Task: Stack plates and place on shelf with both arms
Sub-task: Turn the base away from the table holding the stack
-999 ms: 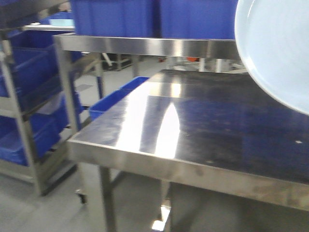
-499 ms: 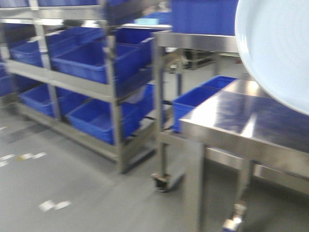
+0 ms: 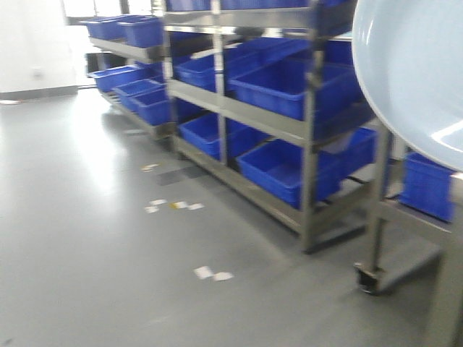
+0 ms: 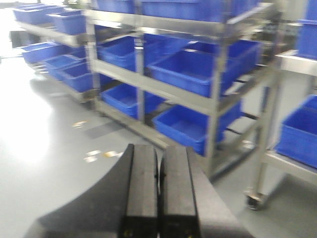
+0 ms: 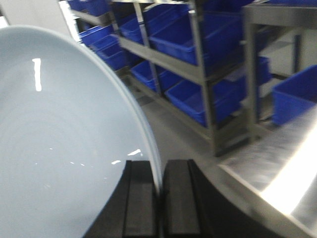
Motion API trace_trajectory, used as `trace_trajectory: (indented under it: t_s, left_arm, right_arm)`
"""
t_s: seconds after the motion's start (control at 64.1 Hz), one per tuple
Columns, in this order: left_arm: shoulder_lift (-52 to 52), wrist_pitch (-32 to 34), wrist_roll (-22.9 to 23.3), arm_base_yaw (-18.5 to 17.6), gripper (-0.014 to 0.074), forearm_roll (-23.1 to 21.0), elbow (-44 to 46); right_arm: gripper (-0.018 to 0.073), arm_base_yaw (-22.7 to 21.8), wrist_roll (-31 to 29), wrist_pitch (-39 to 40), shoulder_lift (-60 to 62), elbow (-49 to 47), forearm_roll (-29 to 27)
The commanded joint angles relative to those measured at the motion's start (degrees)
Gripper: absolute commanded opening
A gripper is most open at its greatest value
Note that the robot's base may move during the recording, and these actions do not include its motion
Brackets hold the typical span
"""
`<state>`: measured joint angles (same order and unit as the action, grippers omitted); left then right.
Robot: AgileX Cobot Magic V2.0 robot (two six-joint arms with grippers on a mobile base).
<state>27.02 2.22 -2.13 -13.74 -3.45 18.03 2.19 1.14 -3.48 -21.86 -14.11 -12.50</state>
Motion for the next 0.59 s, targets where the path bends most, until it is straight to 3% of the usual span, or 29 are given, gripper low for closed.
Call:
trace_trajectory:
  t_s: [0.0, 0.577]
  left_arm:
    - [0.17, 5.01, 0.58, -0.43, 0.0083, -0.55, 2.02]
    - [0.17, 5.01, 0.58, -0.43, 0.0083, -0.55, 2.02]
  right_arm:
    - [0.0048, -0.29, -0.04, 5.40, -0.15, -1.81, 0.15]
    - [0.0048, -0.29, -0.04, 5.40, -0.15, -1.81, 0.15]
